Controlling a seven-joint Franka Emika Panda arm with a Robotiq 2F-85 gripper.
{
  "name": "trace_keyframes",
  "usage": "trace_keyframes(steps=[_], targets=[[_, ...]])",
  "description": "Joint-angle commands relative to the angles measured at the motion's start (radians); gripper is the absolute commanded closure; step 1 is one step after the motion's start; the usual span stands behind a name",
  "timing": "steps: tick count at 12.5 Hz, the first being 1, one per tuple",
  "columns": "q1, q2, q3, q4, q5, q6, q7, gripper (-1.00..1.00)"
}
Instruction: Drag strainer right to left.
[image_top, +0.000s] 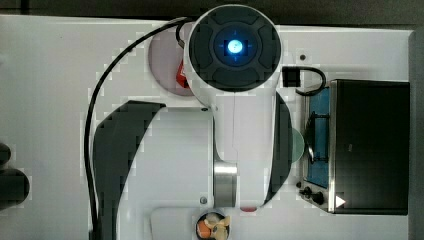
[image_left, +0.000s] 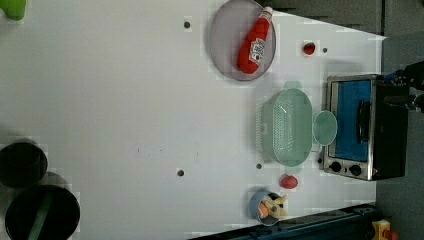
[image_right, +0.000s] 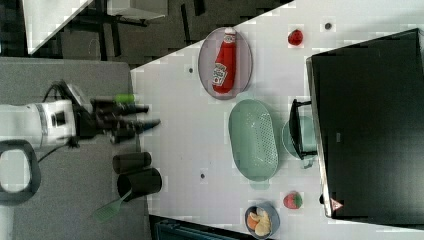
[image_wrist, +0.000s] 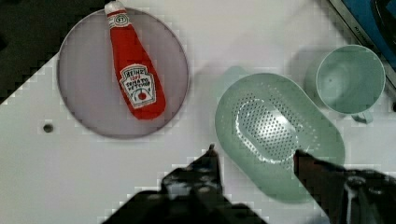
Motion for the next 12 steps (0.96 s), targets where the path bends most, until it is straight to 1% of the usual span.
trace_keyframes(steps=[1,3,5,7,10,12], targets=[[-0.026,-0.467,-0.027,-0.148,-0.026,-0.283,0.119,-0.58],[-0.025,-0.465,-0.026,-0.161,-0.024,-0.280,0.119,-0.99],[-0.022,-0.447,-0.020,-0.189,-0.024,-0.260,0.119,-1.00],[-0.022,-0.410,-0.012,-0.249,-0.024,-0.205,0.123,-1.00],[-0.022,-0.321,-0.004,-0.366,-0.024,-0.053,0.163,-1.00],[-0.022,-0.242,0.001,-0.443,-0.024,0.095,0.249,-1.00]])
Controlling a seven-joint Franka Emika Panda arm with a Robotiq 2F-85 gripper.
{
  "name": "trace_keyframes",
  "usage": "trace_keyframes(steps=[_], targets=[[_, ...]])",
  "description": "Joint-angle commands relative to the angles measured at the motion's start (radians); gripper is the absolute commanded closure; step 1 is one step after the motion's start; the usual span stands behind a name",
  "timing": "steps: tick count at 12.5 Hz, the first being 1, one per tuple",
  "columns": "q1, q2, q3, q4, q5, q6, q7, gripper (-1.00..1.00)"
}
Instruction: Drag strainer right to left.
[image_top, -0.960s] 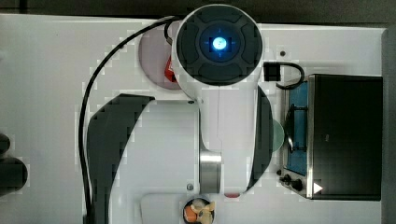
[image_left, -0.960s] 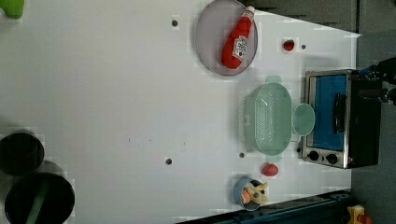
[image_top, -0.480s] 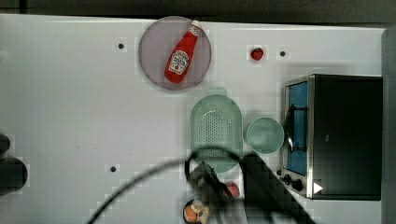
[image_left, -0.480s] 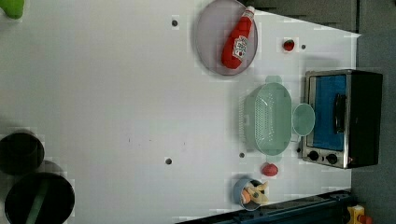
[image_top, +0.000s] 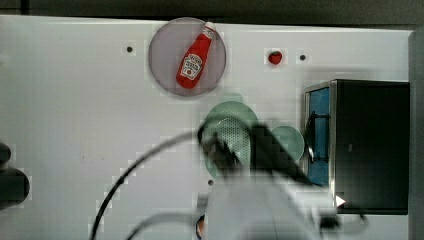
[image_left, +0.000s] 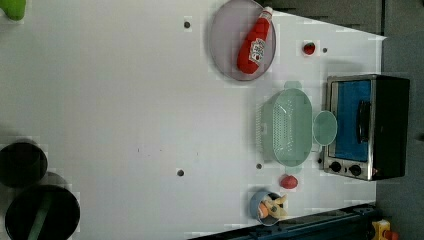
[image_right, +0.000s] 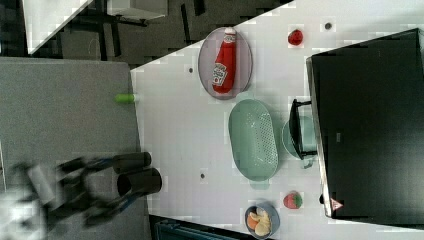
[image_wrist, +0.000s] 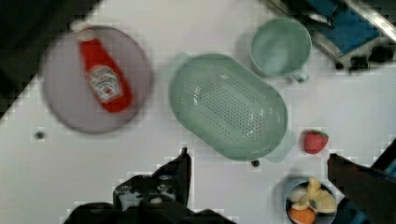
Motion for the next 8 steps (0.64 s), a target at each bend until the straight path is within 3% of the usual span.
trace_keyframes(steps=[1,8], targets=[[0.008,0.213,0.015,-0.161,-0.009,0.162,0.176,-1.00],[0.006,0.550,0.013,-0.280,-0.009,0.700,0.578,-1.00]])
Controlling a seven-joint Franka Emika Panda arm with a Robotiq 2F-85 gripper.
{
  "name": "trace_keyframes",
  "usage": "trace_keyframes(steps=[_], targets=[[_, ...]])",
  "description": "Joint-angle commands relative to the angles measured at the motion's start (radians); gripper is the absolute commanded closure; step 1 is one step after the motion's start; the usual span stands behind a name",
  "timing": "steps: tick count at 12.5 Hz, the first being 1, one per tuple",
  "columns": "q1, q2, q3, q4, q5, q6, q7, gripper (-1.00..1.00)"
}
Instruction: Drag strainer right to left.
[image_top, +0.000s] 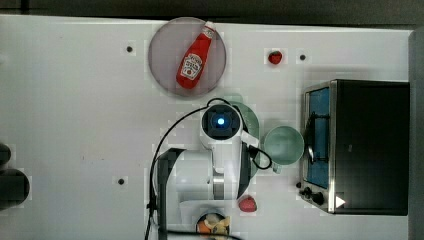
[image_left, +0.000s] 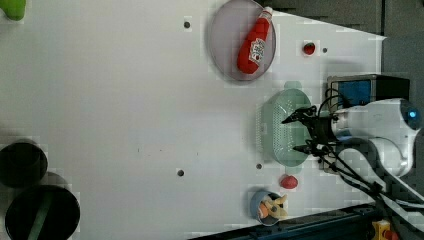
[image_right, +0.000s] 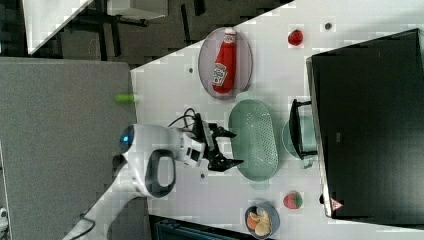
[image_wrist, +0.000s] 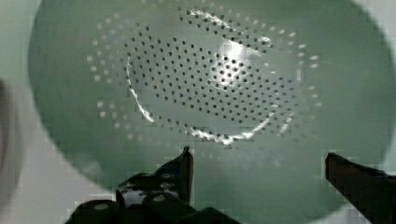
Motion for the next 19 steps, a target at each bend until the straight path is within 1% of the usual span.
trace_keyframes(steps=[1,2,5,8,13,16,19], targets=[[-0.012,-0.015,0.002,0.000,-0.002,0.108,0.250,-1.00],[-0.011,0.021,0.003,-0.007,-0.002,0.135,0.280,-1.00],[-0.004,0.119,0.013,-0.026,-0.002,0.242,0.282,-1.00],[0.008,0.178,0.033,-0.038,0.004,0.304,0.292,-1.00],[0.048,0.189,0.061,-0.046,0.007,0.315,0.394,-1.00],[0.088,0.189,0.087,-0.044,0.011,0.315,0.407,-1.00],[0.136,0.195,0.116,-0.034,0.052,0.312,0.487,-1.00]])
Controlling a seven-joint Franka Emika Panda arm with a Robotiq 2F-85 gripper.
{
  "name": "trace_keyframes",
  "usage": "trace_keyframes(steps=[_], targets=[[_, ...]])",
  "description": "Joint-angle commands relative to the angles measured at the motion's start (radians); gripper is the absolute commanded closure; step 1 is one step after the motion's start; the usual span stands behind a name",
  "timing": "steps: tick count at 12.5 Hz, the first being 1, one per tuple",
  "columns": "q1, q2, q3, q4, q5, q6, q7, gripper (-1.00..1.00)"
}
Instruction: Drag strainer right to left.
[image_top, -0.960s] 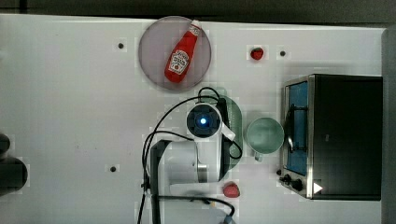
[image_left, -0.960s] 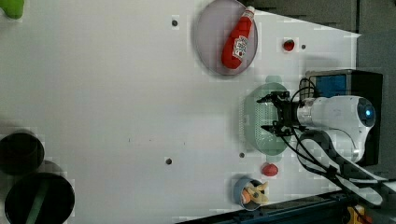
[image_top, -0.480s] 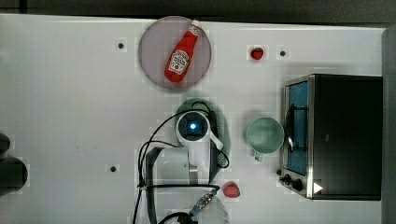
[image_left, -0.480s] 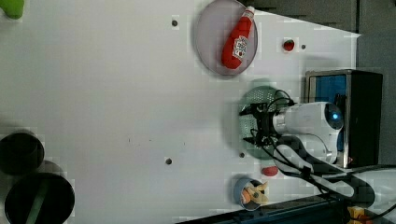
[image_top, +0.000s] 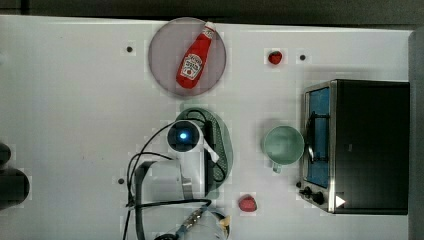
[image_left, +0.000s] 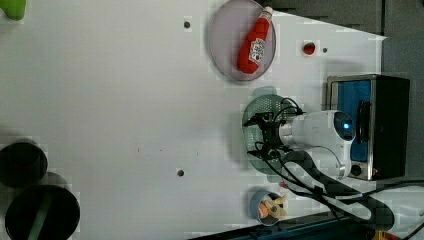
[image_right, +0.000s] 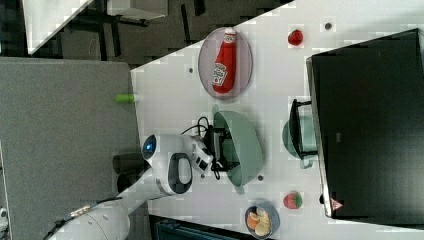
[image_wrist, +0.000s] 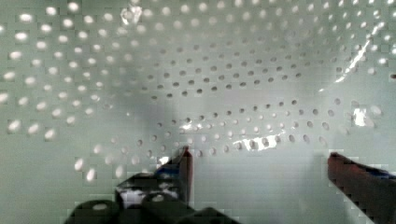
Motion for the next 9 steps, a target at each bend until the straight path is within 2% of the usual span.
trace_keyframes(steps=[1,9], targets=[[0.060,-0.031,0.043,0.012,0.005,0.007,0.128,-1.00],[0.208,0.056,0.075,0.149,0.139,-0.017,0.179,-1.00]])
